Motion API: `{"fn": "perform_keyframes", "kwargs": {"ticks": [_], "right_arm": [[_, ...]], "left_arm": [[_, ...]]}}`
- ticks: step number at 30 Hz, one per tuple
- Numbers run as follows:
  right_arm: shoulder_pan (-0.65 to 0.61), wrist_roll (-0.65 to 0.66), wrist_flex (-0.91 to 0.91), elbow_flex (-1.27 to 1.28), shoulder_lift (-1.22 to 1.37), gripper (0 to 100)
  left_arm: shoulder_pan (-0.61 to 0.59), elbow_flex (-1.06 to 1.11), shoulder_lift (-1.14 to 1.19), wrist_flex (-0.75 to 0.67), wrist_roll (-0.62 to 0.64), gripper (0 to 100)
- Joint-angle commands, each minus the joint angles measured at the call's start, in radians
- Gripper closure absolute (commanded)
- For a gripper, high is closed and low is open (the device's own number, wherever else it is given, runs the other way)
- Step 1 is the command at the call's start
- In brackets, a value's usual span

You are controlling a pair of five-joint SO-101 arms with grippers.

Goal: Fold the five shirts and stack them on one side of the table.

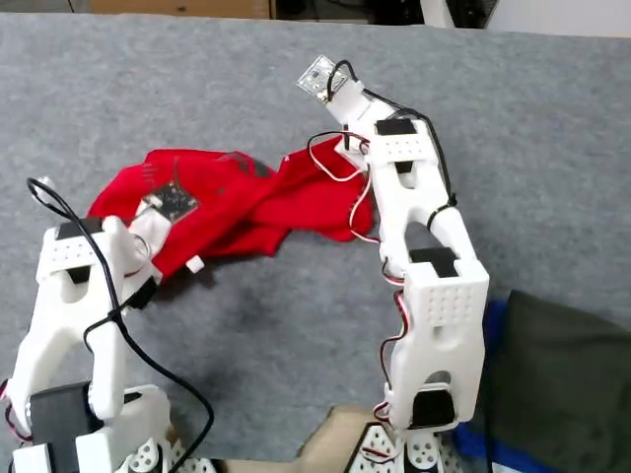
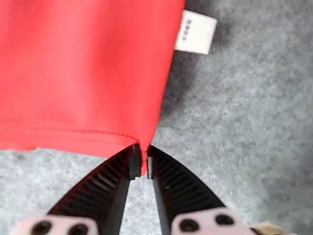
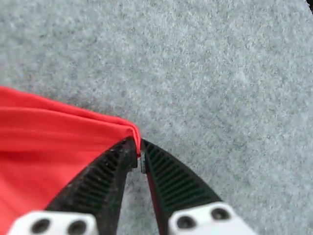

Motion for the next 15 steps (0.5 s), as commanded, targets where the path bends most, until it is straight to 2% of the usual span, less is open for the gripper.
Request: {"fn": "perform_keyframes", "kwargs": {"ticks": [1, 4, 7, 15], "right_arm": [[-0.008, -0.011, 0.052, -0.093, -0.03, 99.5], [-0.012, -0.014, 0.155, -0.143, -0.102, 99.5], [-0.03, -0.072, 0.236, -0.168, -0.216, 99.5], [-0.05, -0.098, 0.423, -0.285, -0.564, 99.5]], "left_arm": [[-0.005, -0.129, -0.005, 0.04, 0.094, 98], [-0.008, -0.238, -0.007, 0.041, 0.238, 98], [-0.014, -0.356, -0.027, 0.055, 0.353, 98], [-0.005, -0.637, -0.209, 0.137, 0.572, 98]]}}
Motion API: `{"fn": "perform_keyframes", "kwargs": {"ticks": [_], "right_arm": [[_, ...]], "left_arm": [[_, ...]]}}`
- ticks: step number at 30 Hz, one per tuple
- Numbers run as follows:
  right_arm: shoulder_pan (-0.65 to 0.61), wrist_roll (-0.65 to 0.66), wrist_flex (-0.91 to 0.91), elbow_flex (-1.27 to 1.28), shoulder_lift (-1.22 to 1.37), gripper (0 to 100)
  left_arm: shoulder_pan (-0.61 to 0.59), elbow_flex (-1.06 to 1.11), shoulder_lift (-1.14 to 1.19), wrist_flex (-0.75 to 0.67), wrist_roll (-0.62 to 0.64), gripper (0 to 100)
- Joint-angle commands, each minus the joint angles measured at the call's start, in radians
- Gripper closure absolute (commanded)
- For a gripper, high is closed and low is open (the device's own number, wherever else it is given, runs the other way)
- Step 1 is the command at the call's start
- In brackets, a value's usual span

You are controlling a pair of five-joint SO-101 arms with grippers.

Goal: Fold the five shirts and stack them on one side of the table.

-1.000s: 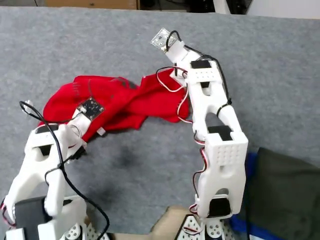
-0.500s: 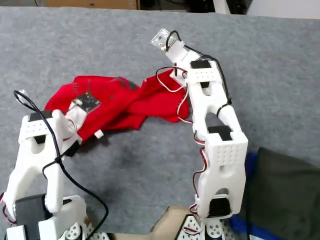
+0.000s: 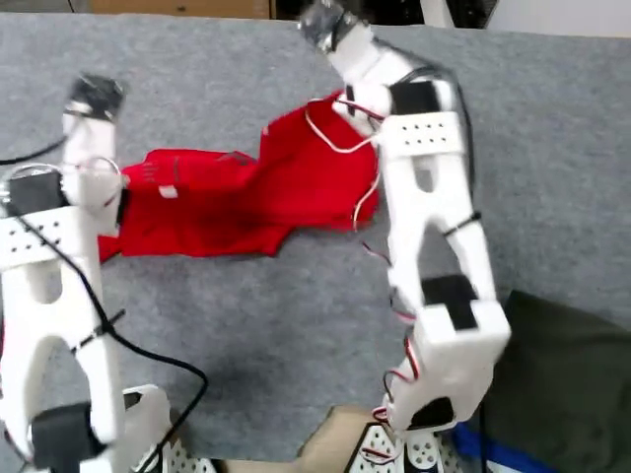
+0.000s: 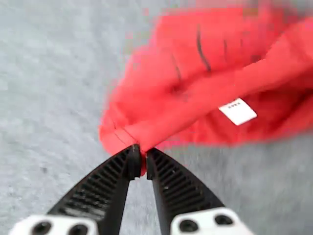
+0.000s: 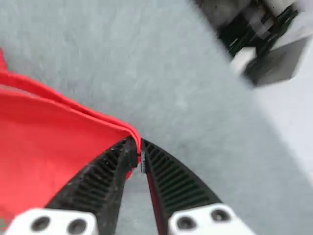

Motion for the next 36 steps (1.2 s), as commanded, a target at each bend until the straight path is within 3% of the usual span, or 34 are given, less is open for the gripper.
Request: {"fn": "perform_keyframes", "kwargs": {"ticks": [1, 9, 20, 31, 36], "right_arm": [[-0.005, -0.017, 0.087, -0.13, -0.228, 99.5], [0.119, -0.118, 0.115, -0.395, -0.473, 99.5], [0.139, -0.112, 0.106, -0.733, -0.562, 99.5], [0.134, -0.057, 0.199, -0.657, -0.579, 99.5], [0.081, -0.057, 0.143, -0.527, -0.53, 99.5]], "left_arm": [[-0.005, -0.149, -0.102, 0.023, 0.095, 98], [-0.028, -0.359, -0.243, 0.028, 0.29, 98], [-0.239, -0.632, -0.317, 0.028, 0.462, 98], [-0.292, -0.543, -0.317, 0.054, 0.46, 98], [-0.288, -0.376, -0.306, -0.066, 0.459, 98]]}}
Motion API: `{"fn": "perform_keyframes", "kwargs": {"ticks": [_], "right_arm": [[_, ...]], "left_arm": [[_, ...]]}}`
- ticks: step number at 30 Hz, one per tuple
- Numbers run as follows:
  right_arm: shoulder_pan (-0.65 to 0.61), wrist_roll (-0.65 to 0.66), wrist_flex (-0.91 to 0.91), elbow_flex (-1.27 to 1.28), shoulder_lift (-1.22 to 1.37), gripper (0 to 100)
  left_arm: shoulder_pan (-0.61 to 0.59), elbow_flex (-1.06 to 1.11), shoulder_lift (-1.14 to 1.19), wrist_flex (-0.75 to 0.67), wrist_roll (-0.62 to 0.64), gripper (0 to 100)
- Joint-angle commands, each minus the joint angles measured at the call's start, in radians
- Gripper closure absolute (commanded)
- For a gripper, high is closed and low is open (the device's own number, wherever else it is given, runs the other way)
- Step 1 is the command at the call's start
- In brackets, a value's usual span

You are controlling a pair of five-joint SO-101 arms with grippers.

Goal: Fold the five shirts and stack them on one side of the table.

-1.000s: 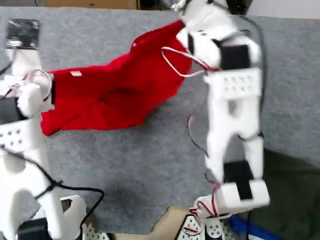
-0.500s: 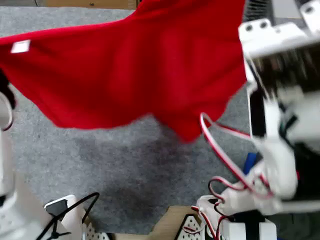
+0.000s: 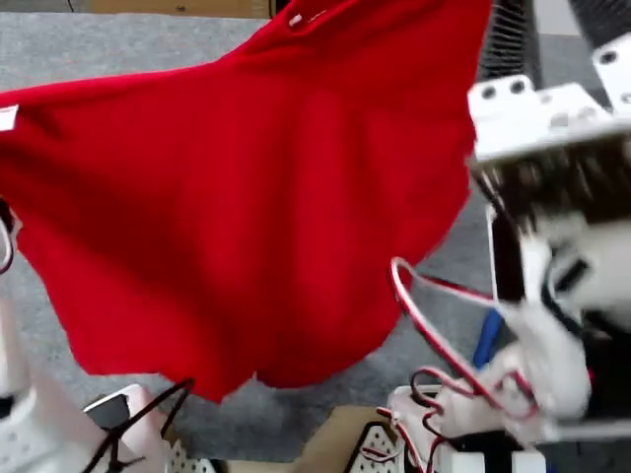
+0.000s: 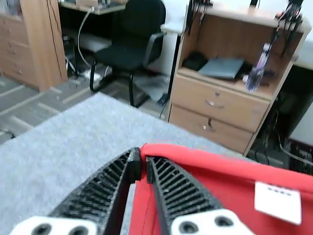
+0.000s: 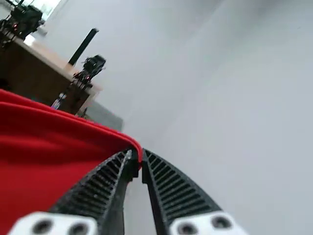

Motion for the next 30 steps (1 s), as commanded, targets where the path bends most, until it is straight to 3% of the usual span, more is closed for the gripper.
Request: {"fn": "perform_keyframes", "kwargs": {"ticks": [1, 5, 11, 13, 15, 20, 26, 30], "right_arm": [[-0.035, 0.011, -0.072, 0.094, 0.05, 99.5], [-0.102, 0.011, -0.186, 0.205, 0.128, 99.5], [-0.174, 0.011, -0.374, 0.297, 0.295, 99.5], [-0.189, 0.011, -0.442, 0.292, 0.369, 99.5], [-0.196, 0.011, -0.511, 0.292, 0.443, 99.5], [-0.196, 0.011, -0.528, 0.266, 0.572, 99.5], [-0.193, 0.011, -0.427, 0.206, 0.595, 99.5], [-0.188, 0.011, -0.245, 0.154, 0.595, 99.5]], "left_arm": [[-0.009, 0.135, 0.016, -0.137, 0.005, 98], [0.015, 0.39, 0.016, -0.456, 0.011, 98], [0.118, 0.812, 0.076, -1.132, 0.006, 98], [0.15, 0.882, 0.14, -1.318, 0.006, 98], [0.164, 0.881, 0.225, -1.415, 0.006, 98], [0.161, 0.664, 0.487, -1.378, 0.006, 98], [0.158, 0.344, 0.733, -1.175, 0.006, 98], [0.158, 0.244, 0.768, -1.017, 0.006, 98]]}}
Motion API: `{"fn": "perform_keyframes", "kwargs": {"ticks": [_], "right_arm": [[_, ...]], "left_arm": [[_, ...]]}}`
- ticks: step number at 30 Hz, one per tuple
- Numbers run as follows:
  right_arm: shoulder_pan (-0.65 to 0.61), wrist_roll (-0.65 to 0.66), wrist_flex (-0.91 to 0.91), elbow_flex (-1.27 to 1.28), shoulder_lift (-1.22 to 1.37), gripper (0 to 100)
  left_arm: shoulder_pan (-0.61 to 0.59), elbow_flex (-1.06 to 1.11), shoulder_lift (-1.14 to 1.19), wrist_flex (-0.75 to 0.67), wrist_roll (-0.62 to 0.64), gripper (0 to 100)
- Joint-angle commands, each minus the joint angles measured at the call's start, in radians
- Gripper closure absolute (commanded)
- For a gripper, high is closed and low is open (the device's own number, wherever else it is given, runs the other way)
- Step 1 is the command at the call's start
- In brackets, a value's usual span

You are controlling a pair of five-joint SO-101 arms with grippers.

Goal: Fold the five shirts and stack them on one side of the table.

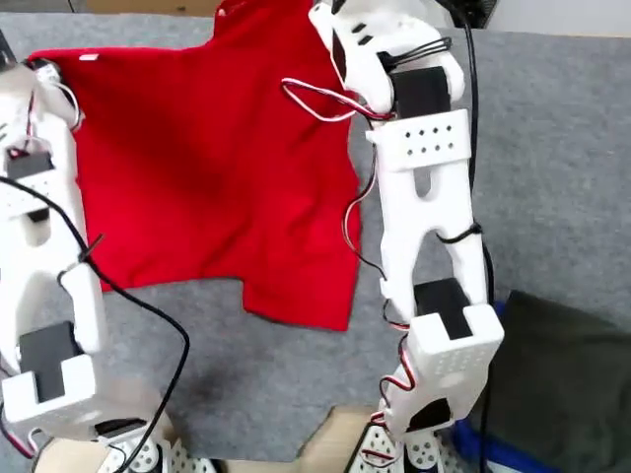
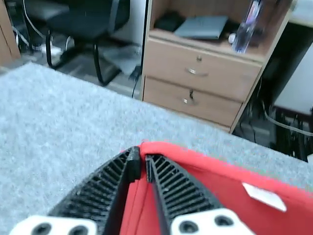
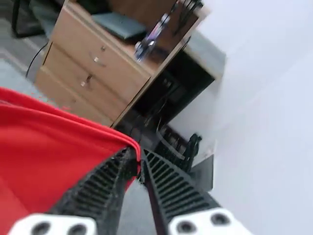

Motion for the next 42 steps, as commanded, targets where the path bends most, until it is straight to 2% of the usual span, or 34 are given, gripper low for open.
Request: {"fn": "perform_keyframes", "kwargs": {"ticks": [1, 5, 11, 15, 20, 24, 29, 36, 42], "right_arm": [[-0.007, 0.012, 0.176, -0.094, -0.007, 99.5], [-0.01, 0.097, 0.457, -0.17, -0.007, 99.5], [-0.013, 0.183, 0.717, -0.229, -0.007, 99.5], [-0.053, 0.216, 0.844, -0.26, -0.007, 99.5], [-0.071, 0.207, 0.867, -0.206, -0.041, 99.5], [-0.074, 0.213, 0.867, -0.018, -0.14, 99.5], [-0.074, 0.216, 0.827, 0.334, -0.357, 99.5], [-0.073, 0.209, 0.611, 0.974, -0.765, 99.5], [-0.073, 0.207, 0.571, 1.359, -1.056, 99.5]], "left_arm": [[0.002, -0.12, -0.004, 0.132, 0.006, 98], [0.0, -0.127, -0.008, 0.279, -0.015, 98], [-0.003, -0.055, -0.085, 0.58, -0.241, 98], [-0.008, 0.057, -0.131, 0.628, -0.347, 98], [-0.008, 0.213, -0.197, 0.634, -0.367, 98], [-0.02, 0.351, -0.274, 0.628, -0.368, 98], [-0.04, 0.491, -0.351, 0.626, -0.37, 98], [-0.043, 0.617, -0.39, 0.634, -0.437, 98], [-0.097, 0.701, -0.432, 0.635, -0.537, 98]]}}
